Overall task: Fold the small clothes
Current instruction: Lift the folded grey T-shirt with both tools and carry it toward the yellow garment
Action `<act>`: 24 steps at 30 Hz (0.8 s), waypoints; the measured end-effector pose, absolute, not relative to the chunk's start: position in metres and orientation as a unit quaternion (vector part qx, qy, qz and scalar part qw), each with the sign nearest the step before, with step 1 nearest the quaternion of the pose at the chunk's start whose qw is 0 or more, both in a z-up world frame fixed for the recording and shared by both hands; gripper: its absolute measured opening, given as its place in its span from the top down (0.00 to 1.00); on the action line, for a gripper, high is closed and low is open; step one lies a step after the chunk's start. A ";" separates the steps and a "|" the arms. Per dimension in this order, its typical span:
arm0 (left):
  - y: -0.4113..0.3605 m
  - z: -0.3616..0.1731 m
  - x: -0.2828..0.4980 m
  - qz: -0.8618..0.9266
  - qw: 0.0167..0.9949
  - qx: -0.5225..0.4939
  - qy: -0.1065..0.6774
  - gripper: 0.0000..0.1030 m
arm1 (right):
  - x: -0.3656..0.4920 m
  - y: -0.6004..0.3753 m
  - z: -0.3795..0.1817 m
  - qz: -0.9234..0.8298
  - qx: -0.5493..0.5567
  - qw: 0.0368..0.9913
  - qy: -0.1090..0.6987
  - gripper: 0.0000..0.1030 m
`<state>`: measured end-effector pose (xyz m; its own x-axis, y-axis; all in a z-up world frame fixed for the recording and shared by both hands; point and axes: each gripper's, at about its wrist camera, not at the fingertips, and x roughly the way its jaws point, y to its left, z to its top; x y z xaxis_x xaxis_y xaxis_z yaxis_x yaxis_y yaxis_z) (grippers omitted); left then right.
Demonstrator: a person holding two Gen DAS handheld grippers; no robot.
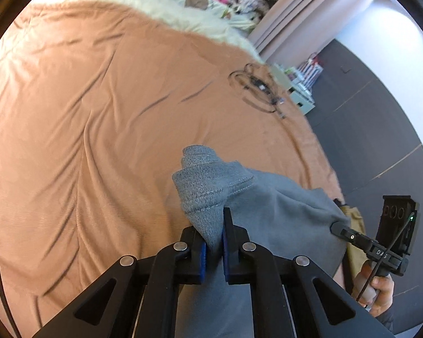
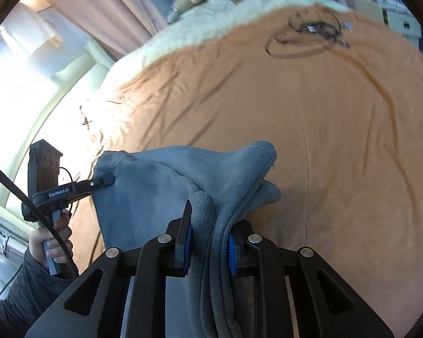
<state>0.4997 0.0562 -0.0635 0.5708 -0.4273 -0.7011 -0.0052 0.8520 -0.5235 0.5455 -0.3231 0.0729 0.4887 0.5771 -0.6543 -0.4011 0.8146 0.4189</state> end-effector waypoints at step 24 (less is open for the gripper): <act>-0.059 0.140 0.366 -0.237 0.899 -0.191 0.316 0.92 | 0.268 -0.449 0.210 0.248 0.089 0.933 0.245 0.85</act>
<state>0.3659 -0.0590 0.1403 0.6887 -0.5456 -0.4775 0.3048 0.8154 -0.4922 0.2680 -0.4486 0.2103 0.7567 0.5063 -0.4136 -0.4193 0.8613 0.2871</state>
